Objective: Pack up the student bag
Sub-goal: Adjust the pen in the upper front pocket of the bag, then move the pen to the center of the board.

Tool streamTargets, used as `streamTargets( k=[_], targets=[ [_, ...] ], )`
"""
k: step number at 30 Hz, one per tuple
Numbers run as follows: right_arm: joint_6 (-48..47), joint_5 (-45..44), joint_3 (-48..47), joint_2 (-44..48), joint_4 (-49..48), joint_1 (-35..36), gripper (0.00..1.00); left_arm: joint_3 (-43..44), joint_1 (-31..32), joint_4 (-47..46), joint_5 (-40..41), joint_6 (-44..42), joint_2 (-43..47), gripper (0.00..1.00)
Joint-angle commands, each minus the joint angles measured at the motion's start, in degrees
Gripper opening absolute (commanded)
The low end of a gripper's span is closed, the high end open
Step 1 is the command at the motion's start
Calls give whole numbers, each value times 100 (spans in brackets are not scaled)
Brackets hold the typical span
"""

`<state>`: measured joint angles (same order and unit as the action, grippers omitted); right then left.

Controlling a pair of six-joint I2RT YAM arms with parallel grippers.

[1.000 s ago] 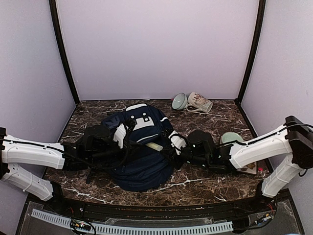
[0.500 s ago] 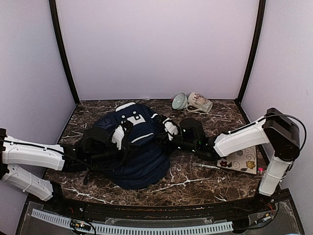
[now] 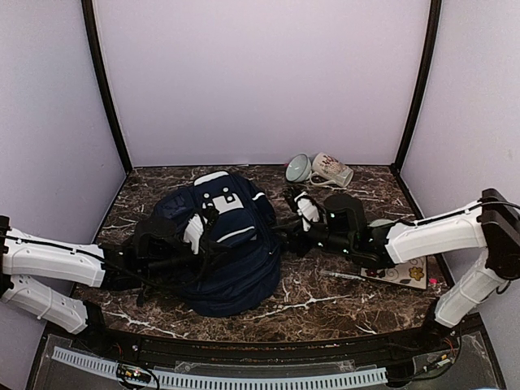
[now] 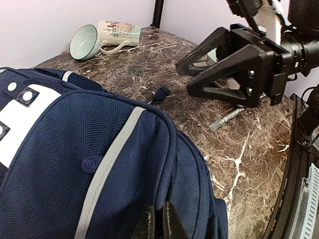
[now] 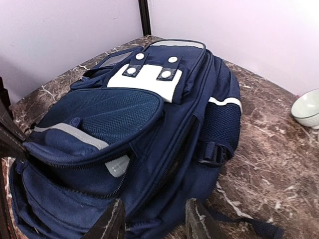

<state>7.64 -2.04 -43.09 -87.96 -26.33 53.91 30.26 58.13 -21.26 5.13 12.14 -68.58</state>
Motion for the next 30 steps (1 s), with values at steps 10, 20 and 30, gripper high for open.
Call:
streamTargets(
  k=[10,20,30],
  targets=[
    [169,-1015,114,1627,3597,-29,74,-78,41,77,384,372,24,0],
    [-15,-1617,-408,1119,5091,-30,86,-129,41,-57,25,646,-77,0],
    [214,-1273,-1238,165,5594,-30,86,-302,41,-144,-86,702,121,0]
  ],
)
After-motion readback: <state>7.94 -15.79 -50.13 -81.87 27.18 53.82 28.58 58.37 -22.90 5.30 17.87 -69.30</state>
